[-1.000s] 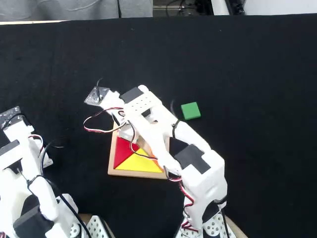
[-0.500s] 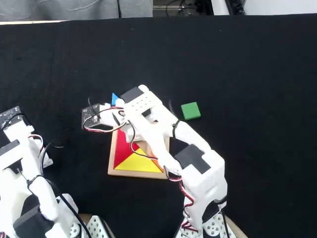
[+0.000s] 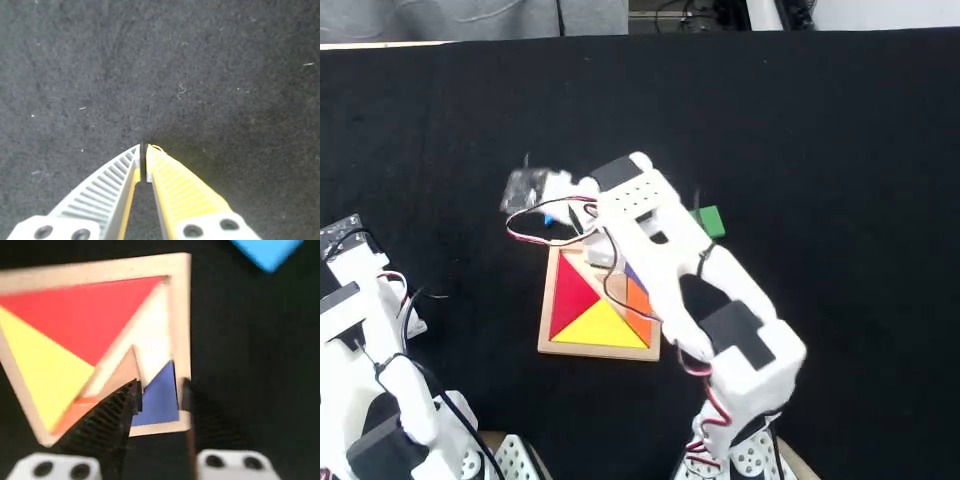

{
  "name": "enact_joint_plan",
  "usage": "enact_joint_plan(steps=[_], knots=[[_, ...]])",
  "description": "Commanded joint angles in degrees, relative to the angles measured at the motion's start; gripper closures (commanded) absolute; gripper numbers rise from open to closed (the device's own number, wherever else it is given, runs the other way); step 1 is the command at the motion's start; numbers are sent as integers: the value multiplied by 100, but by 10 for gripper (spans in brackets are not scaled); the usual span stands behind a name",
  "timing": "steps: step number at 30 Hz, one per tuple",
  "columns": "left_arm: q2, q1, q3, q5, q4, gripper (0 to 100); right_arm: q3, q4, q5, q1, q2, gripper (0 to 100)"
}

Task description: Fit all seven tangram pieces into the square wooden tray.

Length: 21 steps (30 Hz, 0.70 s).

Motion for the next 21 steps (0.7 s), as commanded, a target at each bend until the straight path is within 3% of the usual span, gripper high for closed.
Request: enact_joint_plan(steps=[1, 10, 21], knots=[[-141, 22, 4, -35, -62, 966, 224, -26, -1284, -62, -479, 774], [-141, 22, 4, -35, -62, 966, 1218, -677, -2022, -264, -497, 822], [-141, 22, 4, -35, -62, 966, 1569, -1020, -2057, -193, -488, 822]])
